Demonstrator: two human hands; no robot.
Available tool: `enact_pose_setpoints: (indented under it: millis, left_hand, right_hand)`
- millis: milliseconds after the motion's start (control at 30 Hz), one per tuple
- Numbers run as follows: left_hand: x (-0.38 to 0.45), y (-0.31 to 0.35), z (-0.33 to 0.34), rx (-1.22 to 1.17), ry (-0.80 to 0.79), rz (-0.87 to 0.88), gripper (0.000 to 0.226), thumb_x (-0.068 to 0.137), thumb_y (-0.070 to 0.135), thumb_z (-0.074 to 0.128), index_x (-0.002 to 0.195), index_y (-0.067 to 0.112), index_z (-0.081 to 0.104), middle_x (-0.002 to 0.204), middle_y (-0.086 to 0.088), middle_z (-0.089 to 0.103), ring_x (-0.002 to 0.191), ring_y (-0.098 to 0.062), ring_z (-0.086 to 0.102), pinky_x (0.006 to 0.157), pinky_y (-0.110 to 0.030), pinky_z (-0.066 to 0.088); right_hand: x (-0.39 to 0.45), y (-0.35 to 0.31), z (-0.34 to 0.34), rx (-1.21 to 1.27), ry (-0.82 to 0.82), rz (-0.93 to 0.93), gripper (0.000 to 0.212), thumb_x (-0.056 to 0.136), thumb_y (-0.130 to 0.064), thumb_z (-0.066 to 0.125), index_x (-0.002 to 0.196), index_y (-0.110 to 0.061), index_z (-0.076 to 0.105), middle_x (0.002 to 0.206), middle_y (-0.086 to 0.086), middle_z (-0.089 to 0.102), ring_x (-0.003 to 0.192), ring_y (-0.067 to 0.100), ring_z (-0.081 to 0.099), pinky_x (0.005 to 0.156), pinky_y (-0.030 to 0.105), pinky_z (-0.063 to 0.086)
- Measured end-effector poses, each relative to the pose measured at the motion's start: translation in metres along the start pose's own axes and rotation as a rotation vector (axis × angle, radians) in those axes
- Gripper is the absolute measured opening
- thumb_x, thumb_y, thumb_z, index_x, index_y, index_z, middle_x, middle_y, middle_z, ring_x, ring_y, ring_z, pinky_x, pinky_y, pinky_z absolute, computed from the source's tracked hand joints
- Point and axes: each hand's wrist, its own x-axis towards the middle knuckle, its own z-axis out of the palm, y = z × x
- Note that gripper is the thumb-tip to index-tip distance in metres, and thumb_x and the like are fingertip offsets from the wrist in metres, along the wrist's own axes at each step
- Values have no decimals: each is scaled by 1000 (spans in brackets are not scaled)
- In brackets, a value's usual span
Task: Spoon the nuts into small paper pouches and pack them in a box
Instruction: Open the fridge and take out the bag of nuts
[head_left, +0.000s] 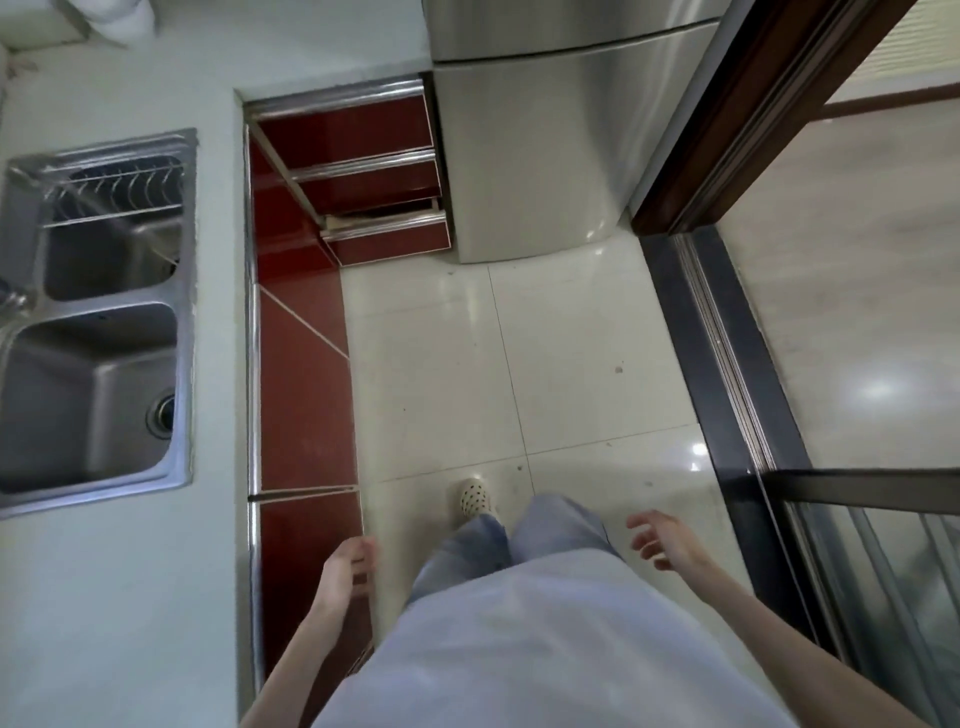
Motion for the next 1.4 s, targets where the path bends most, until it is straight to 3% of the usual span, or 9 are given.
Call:
enact_pose_setpoints:
  millis: [233,333,567,667,833,1033,1167,1267,1400]
  left_hand:
    - [82,155,-17,91,11,85,32,101,15,33,114,6,60,101,-8,64,81,-18,58,66,-30,41]
    - [114,205,-13,114,3,110,36,102,15,31,121,1,58,112,-13,62,93,-26,57,68,-31,42]
    - [155,309,24,48,36,50,35,104,17,29,122,3,57,114,-14,60,100,-28,54,70,-31,40]
    - [155,333,44,-13,62,29,29,102,14,33,110,6,60,100,-9,65,86,-25,58,67,-31,42]
    - [161,349,60,-189,99,-136,22,99,13,39,102,5,60,89,-9,59,72,-21,51,62,-30,37]
    - [201,410,67,-287,78,-79,30,101,15,38,122,0,55,117,-25,56,100,-33,51,89,-42,39]
    - [227,503,81,-233,69,91,29,102,9,36,120,1,56,96,-13,61,72,-23,55,60,-26,34]
    - [231,581,96,-223,12,289,29,104,10,34,121,-2,55,98,-10,60,71,-20,55,55,-27,36]
    - [223,671,122,-234,-18,550,24,106,16,36,115,5,55,102,-7,61,63,-8,62,51,-17,41]
  right_hand:
    - [43,-34,7,-6,-28,186,25,95,-11,42,99,0,64,73,17,58,64,27,51,62,30,39]
    - [66,-65,0,-67,-55,192,24,96,-8,43,105,1,64,73,14,60,64,25,54,55,28,42]
    - [129,-214,-32,-56,-70,160,23,95,-7,43,105,0,62,79,13,58,64,23,50,58,28,38]
    - [155,-292,-46,-25,-80,131,26,94,-13,41,100,-5,64,74,11,59,61,21,48,56,25,32]
    - [181,-421,-67,-106,-110,-25,30,95,-19,38,100,-8,66,80,10,62,66,20,50,59,27,36]
    - [188,-575,-59,-178,-114,-294,27,94,-13,39,92,-10,66,76,8,60,61,17,48,55,26,33]
    - [173,-660,-43,-283,-103,-572,26,97,-5,39,94,-10,65,78,8,58,65,17,49,54,19,38]
    - [151,-721,-26,-490,-63,-825,25,96,-7,43,101,-11,67,80,3,61,77,21,53,70,27,41]
    - [111,-790,-4,-744,29,-1159,24,95,-10,43,106,-16,63,104,4,65,87,22,62,74,26,41]
